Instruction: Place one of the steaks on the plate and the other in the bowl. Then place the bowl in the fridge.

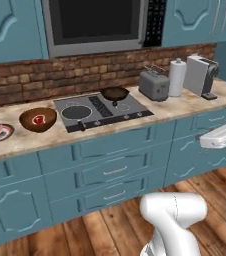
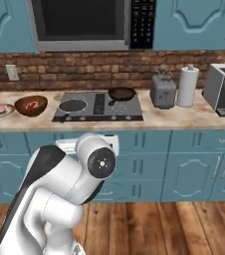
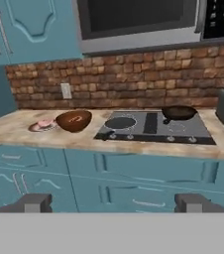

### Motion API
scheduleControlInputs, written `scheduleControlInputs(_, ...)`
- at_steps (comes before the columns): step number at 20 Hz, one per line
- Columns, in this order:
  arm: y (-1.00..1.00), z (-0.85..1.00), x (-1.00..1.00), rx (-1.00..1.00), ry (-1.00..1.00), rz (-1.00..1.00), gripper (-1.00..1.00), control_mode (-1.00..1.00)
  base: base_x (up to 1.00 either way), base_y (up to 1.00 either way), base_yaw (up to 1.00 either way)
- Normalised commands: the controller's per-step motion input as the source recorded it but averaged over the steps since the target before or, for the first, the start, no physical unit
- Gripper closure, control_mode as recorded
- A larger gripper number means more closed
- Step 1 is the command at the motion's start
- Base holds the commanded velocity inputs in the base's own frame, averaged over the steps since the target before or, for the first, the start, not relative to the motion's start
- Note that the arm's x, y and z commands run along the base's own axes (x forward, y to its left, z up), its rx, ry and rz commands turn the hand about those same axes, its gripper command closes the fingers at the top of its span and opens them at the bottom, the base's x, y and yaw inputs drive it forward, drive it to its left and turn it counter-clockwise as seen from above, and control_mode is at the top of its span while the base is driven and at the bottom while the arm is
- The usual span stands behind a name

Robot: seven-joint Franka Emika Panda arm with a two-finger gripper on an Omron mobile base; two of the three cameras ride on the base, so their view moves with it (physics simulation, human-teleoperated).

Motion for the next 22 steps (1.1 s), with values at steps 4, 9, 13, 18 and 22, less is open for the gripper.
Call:
scheduleControlInputs(4,0.00,0.00,0.00,0.00,0.00,0.00,-1.00,1.00,0.50,1.00,0.12)
scheduleControlInputs(9,0.00,0.00,0.00,0.00,0.00,0.00,-1.00,1.00,0.81,0.90,0.43)
scheduleControlInputs(13,0.00,0.00,0.00,0.00,0.00,0.00,-1.00,1.00,0.93,0.70,0.45)
scheduleControlInputs(18,0.00,0.00,0.00,0.00,0.00,0.00,-1.00,1.00,0.99,0.51,0.34)
scheduleControlInputs(22,0.00,0.00,0.00,0.00,0.00,0.00,-1.00,1.00,0.81,0.12,0.05)
